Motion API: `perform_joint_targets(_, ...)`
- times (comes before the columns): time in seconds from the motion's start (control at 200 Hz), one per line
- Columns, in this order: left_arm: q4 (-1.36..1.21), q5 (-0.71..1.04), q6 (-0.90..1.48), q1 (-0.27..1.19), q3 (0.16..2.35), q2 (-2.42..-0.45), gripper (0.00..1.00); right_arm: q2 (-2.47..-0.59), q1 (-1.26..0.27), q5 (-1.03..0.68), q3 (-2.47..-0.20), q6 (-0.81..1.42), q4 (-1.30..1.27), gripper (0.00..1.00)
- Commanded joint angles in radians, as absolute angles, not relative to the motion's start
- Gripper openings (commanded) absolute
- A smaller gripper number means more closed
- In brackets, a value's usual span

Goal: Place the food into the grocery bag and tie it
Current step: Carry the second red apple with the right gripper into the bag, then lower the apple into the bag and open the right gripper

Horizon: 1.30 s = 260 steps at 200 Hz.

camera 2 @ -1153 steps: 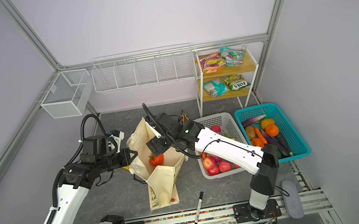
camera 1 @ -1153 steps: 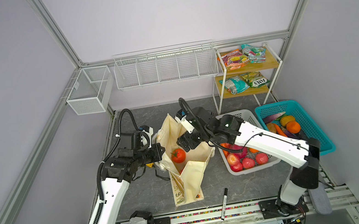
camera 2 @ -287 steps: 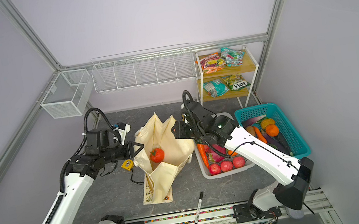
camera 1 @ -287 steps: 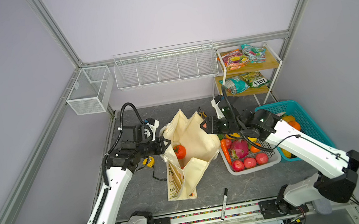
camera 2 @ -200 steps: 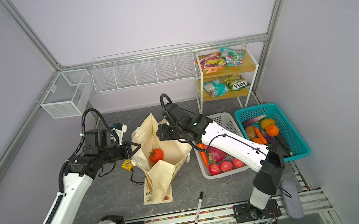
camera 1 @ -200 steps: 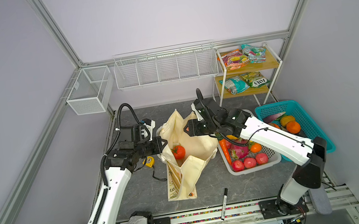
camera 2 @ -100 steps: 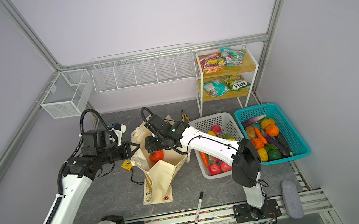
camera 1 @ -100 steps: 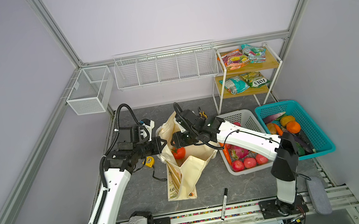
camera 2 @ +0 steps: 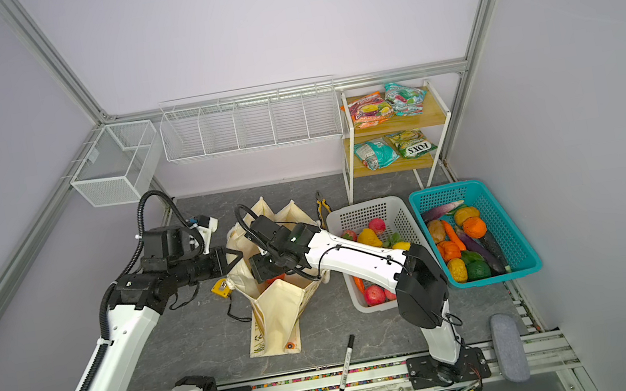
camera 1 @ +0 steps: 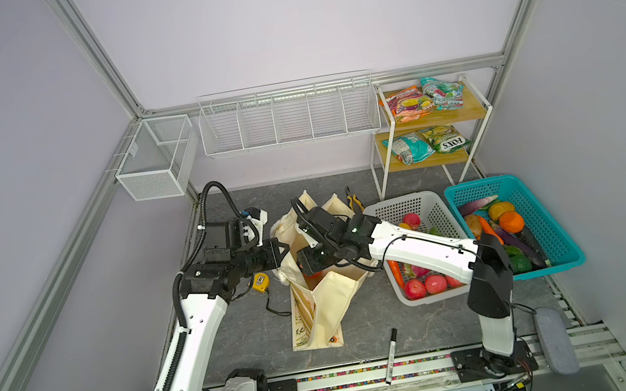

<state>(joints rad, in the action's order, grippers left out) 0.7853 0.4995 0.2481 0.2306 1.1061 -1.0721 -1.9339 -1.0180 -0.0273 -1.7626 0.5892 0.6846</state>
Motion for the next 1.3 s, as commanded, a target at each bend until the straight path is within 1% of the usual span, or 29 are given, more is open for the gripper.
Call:
perform_joint_targets(0.0, 0.744, 0.519, 0.221, 0.221, 1.105, -1.061, 0.00, -1.957, -1.021, -0.036, -1.737, 0.568, 0.698, 0.54)
perform_joint_targets(0.29, 0.747, 0.511, 0.222, 0.215, 1.104, -1.054, 0.00, -1.985, -1.020, -0.058, -1.705, 0.572, 0.677, 0.55)
perform_joint_targets(0.51, 0.745, 0.511, 0.224, 0.212, 1.103, -1.046, 0.00, -2.038, -1.019, -0.075, -1.713, 0.580, 0.662, 0.56)
perform_joint_targets(0.87, 0.751, 0.476, 0.230, 0.209, 1.101, -1.020, 0.00, -2.062, -1.011, 0.043, -1.692, 0.577, 0.695, 0.58)
perform_joint_targets(1.155, 0.752, 0.455, 0.237, 0.209, 1.097, -1.015, 0.00, -2.079, -1.002, 0.100, -1.686, 0.591, 0.712, 0.64)
perform_joint_targets(1.295, 0.756, 0.439, 0.238, 0.207, 1.095, -1.022, 0.00, -2.071, -1.003, 0.108, -1.696, 0.586, 0.718, 0.70)
